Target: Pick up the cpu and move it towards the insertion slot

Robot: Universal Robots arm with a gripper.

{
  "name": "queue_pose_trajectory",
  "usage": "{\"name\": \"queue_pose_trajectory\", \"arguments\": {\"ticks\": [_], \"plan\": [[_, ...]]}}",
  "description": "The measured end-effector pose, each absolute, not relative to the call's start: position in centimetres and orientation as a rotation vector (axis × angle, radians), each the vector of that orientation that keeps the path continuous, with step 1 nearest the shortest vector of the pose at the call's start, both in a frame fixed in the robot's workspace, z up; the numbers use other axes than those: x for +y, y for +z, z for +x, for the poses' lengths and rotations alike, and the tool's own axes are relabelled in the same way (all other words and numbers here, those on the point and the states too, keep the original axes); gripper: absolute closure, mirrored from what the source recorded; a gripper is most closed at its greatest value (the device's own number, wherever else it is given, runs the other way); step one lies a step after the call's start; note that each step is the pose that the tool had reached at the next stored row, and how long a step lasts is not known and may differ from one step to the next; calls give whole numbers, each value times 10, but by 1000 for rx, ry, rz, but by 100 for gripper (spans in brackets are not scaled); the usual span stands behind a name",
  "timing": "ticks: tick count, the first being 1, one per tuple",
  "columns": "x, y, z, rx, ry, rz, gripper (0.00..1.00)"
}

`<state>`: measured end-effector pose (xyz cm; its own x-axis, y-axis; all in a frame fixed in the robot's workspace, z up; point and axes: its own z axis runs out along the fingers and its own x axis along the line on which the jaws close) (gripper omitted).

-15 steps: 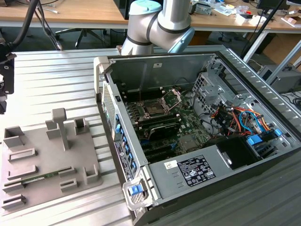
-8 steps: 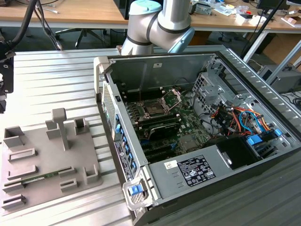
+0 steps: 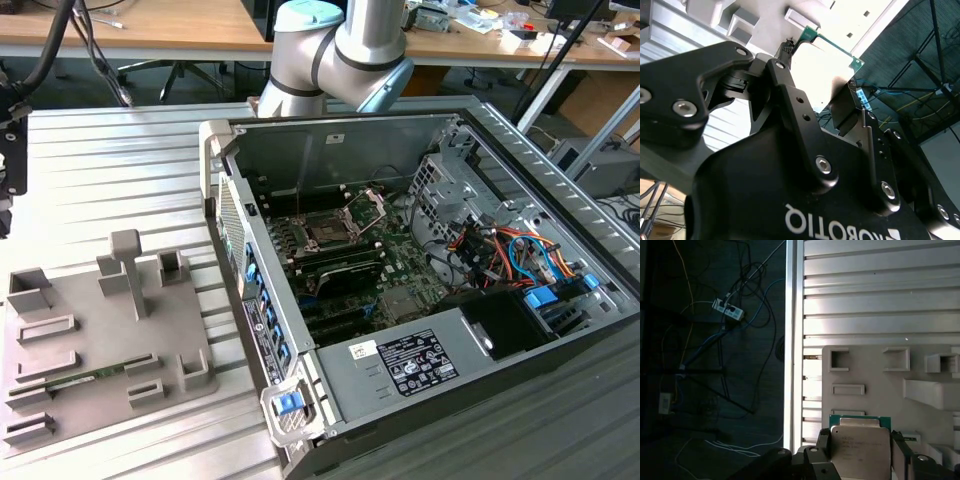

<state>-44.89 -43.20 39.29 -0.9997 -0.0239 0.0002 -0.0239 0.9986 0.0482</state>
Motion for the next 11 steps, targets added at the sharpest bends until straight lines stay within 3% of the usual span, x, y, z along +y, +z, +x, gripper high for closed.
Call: {"name": "queue_pose_trajectory", "arguments": {"ticks": [11], "plan": [[-432,397,-449,-3140,-76,38,45]]}}
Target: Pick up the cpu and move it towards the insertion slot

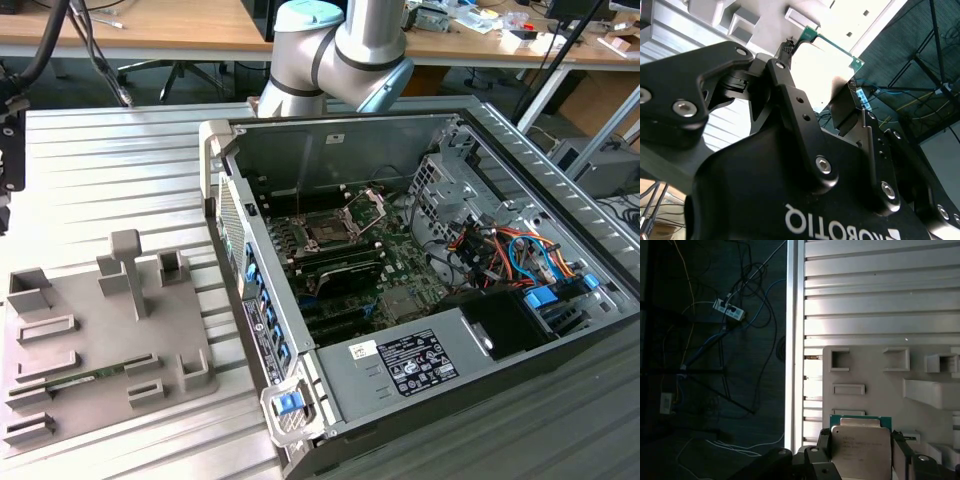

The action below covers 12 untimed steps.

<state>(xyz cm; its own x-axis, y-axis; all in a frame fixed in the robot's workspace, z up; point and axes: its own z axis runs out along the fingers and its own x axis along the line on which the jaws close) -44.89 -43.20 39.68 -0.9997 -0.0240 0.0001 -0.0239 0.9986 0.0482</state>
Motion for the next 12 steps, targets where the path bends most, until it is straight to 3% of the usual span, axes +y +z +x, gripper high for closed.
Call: {"name": "queue_pose_trajectory", "arguments": {"ticks": [12], "plan": [[-432,405,-449,-3140,-76,38,45]]}}
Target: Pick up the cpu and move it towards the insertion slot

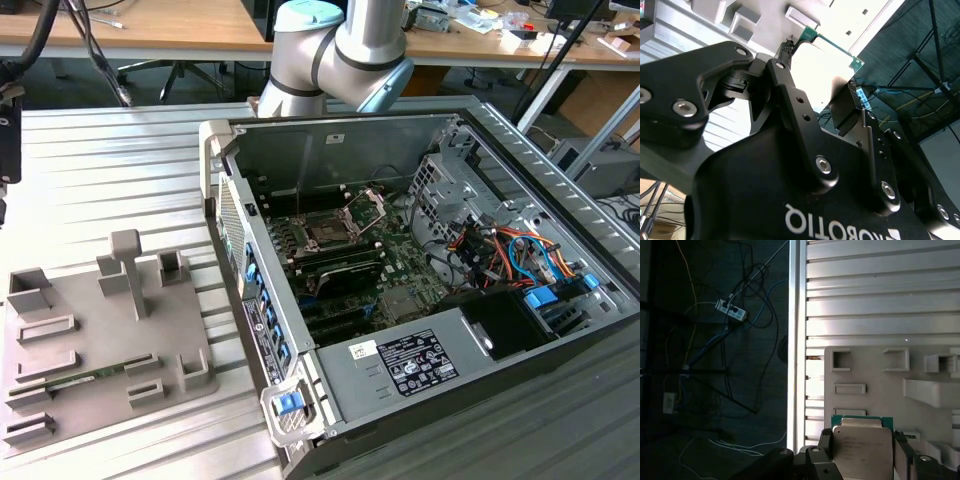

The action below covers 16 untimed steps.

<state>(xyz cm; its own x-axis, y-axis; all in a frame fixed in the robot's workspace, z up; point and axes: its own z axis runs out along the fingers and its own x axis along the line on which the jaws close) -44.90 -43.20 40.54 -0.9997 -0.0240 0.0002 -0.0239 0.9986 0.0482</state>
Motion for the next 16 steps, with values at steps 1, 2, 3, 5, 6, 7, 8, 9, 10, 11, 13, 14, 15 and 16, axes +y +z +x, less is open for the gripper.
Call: {"name": "queue_pose_trajectory", "arguments": {"ticks": [1,2,3,5,6,7,8,9,10,11,13,14,15,16], "plan": [[-432,410,-449,-3140,-76,38,45],[-432,416,-449,-3140,-76,38,45],[-432,421,-449,-3140,-76,38,45],[-432,421,-449,-3140,-76,38,45],[-432,421,-449,-3140,-76,38,45],[-432,421,-448,-3139,-76,38,45],[-432,421,-447,-3140,-76,38,45],[-432,421,-447,-3140,-76,38,45],[-432,421,-446,-3140,-76,38,45],[-432,421,-445,-3140,-76,38,45],[-432,421,-443,-3140,-76,38,45],[-432,421,-442,-3140,-76,38,45],[-432,421,-442,-3140,-76,38,45],[-432,421,-440,-3140,-76,38,45]]}}
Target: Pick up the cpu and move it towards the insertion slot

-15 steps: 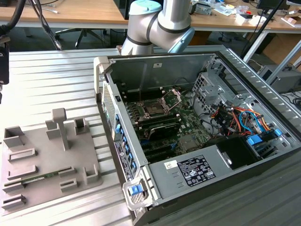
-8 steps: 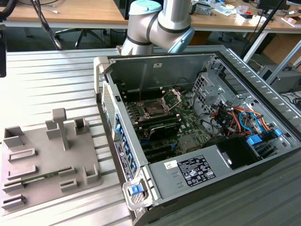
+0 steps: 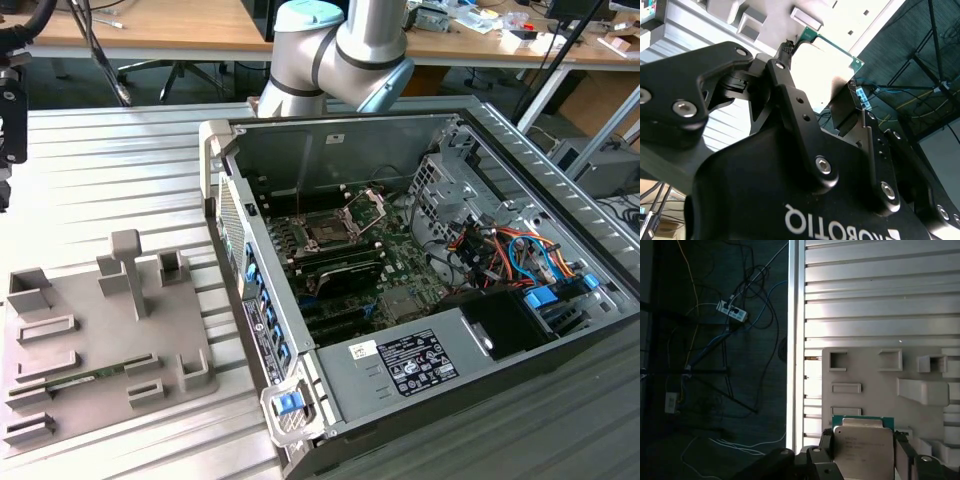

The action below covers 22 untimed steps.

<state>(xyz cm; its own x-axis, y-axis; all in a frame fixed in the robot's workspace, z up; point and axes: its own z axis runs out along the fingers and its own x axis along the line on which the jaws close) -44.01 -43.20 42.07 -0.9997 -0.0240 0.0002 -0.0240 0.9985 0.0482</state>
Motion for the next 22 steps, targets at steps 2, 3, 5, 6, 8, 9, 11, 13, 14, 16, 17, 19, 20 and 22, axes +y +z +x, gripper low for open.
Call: {"name": "queue_pose_trajectory", "arguments": {"ticks": [2,3,5,6,8,9,11,13,14,16,17,19,20,22], "plan": [[-432,421,-438,-3140,-76,38,45],[-432,421,-437,-3140,-76,38,45],[-432,421,-436,-3140,-76,38,45],[-432,421,-435,-3140,-76,38,45],[-432,421,-434,-3140,-76,38,45],[-432,421,-433,-3140,-76,38,45],[-432,421,-432,-3140,-76,38,45],[-432,421,-430,-3140,-76,38,45],[-432,421,-430,-3140,-76,38,45],[-432,421,-428,-3140,-76,38,45],[-432,421,-427,-3140,-76,38,45],[-432,421,-424,-3140,-76,38,45],[-432,421,-423,-3140,-76,38,45],[-432,421,-421,-3140,-76,38,45]]}}
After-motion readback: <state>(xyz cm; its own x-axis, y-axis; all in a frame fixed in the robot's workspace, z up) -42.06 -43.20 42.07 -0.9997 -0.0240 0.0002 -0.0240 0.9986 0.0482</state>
